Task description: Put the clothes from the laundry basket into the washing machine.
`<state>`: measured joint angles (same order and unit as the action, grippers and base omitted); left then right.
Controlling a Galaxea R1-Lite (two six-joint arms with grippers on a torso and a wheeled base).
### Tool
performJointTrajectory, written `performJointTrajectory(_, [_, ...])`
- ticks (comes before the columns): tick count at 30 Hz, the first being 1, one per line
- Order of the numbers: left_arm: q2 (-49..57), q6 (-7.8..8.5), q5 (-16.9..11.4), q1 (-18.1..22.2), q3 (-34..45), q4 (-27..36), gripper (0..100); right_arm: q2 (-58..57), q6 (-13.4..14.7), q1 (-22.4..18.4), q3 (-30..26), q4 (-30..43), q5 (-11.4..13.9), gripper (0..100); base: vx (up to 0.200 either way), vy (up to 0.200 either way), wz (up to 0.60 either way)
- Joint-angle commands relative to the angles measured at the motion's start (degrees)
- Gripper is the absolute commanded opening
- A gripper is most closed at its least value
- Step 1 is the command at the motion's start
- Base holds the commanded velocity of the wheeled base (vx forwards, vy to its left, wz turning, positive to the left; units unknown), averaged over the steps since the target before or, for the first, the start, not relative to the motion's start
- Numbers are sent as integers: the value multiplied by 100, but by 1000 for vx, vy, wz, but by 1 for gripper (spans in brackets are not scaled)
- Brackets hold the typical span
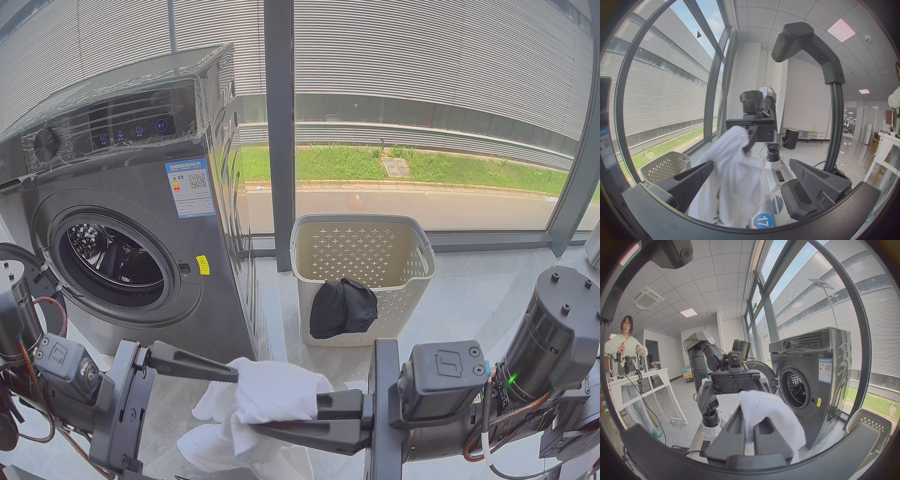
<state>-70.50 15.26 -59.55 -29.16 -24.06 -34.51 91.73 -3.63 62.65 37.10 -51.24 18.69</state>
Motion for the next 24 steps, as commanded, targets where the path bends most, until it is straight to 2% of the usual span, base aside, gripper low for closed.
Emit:
performJointTrajectory(1, [-632,12,66,174,-11,-319,100,-121,3,2,-36,0,3,0,0,0,0])
performJointTrajectory(6, [-597,3,40,455,-19,-372,100,-191,3,2,-159,0,-6,0,0,0,0])
performJointTrajectory(8, [-597,-6,-4,710,-19,-372,100,-253,3,2,-185,0,3,0,0,0,0])
performJointTrajectory(10, [-623,3,-48,736,-28,-381,100,-261,3,2,-168,0,3,0,0,0,0])
performJointTrajectory(15, [-720,3,-232,666,-37,-372,100,-261,3,2,-168,0,3,0,0,0,0])
performJointTrajectory(16, [-764,3,-311,534,-37,-372,100,-244,3,2,-159,0,12,0,0,0,0])
performJointTrajectory(24, [-1001,21,-347,350,-11,-381,100,-94,12,2,8,0,179,0,0,0,0])
